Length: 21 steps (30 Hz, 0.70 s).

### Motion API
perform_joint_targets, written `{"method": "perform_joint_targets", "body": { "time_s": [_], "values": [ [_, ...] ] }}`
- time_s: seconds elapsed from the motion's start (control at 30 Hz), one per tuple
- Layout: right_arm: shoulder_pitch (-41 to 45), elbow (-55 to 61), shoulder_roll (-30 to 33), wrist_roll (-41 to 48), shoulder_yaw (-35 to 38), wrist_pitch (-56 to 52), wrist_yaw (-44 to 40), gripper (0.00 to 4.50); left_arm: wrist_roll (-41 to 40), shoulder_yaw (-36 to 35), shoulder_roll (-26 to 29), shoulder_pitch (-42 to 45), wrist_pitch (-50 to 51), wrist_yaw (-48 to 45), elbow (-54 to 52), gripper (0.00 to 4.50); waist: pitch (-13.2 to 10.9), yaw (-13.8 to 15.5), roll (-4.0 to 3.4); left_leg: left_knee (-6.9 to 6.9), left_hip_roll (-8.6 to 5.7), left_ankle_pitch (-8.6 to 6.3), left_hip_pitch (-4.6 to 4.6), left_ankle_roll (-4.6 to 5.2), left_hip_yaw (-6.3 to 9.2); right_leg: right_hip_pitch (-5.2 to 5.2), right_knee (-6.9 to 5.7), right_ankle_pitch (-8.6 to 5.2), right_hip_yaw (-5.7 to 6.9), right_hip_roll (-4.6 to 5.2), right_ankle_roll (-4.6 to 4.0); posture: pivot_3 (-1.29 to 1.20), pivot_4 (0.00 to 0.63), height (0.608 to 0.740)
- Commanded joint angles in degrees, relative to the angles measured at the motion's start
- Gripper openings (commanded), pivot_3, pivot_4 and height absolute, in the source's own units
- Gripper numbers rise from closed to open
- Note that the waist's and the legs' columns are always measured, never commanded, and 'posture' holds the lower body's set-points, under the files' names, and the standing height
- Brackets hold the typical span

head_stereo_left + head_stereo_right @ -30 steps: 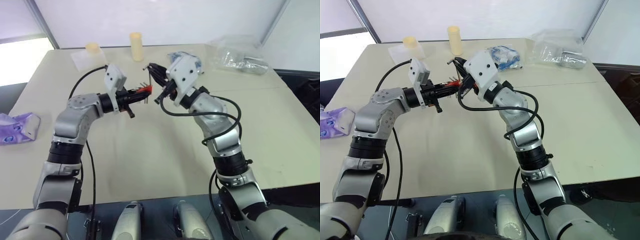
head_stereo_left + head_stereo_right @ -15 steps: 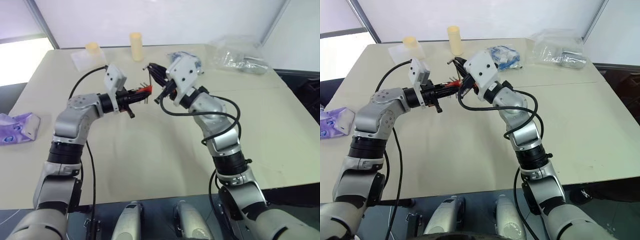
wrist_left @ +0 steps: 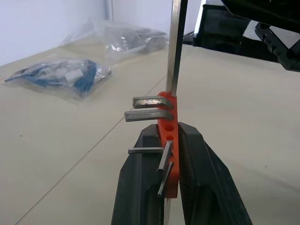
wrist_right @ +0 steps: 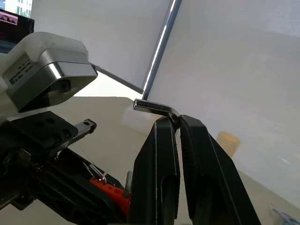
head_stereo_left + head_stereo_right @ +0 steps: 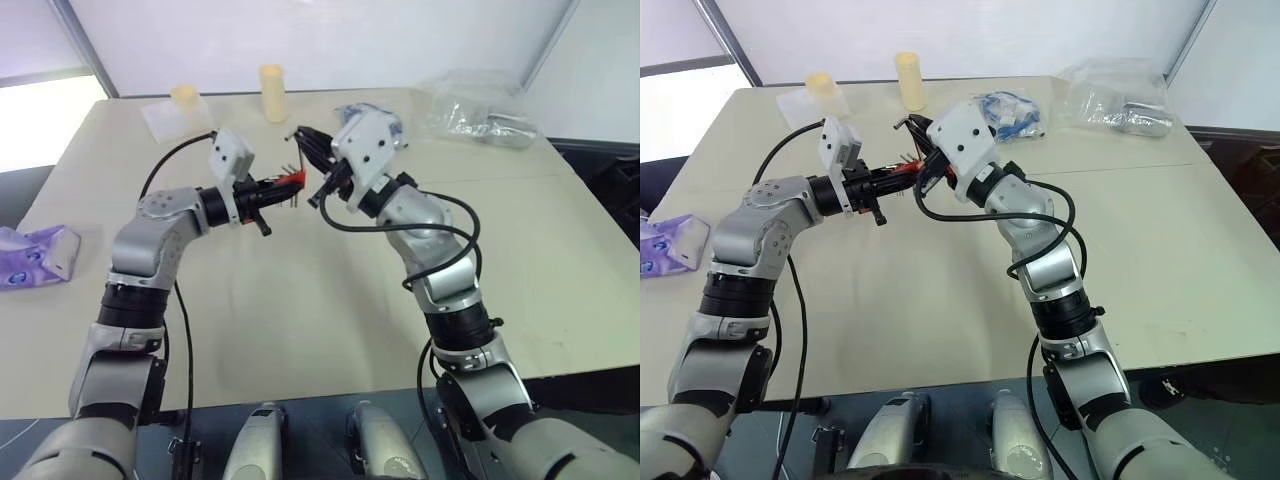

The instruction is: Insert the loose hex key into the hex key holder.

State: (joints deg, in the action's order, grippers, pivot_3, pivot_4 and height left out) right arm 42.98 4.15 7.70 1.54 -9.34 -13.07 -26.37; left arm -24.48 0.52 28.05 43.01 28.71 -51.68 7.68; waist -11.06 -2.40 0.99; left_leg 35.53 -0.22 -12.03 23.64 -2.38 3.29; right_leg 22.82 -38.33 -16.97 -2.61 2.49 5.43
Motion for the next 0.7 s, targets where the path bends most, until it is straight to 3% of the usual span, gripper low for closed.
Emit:
{"method": "perform_joint_targets", "body": {
  "time_s": [0.03, 0.7],
  "values": [
    [0.97, 0.86, -0.46, 0.77, -0.18, 0.44, -0.14, 0.04, -1.69, -2.29, 0.08, 0.73, -0.49, -0.18, -2.77, 0.00, 0.00, 0.00, 0.00, 0.00, 0.00, 0.00, 0.00, 0.00, 0.00, 0.00, 0.00, 0.00, 0.00, 0.00, 0.00, 0.00, 0.150, 0.740],
    [1.47, 1.39, -0.65, 1.24, -0.39, -0.40, -0.15, 0.04, -1.48, -2.05, -0.25, 0.70, -0.37, -0.13, -3.29, 0.00, 0.00, 0.00, 0.00, -0.03, 0.01, 0.00, 0.00, 0.00, 0.00, 0.00, 0.02, 0.00, 0.00, 0.00, 0.00, 0.00, 0.150, 0.740]
  ]
}}
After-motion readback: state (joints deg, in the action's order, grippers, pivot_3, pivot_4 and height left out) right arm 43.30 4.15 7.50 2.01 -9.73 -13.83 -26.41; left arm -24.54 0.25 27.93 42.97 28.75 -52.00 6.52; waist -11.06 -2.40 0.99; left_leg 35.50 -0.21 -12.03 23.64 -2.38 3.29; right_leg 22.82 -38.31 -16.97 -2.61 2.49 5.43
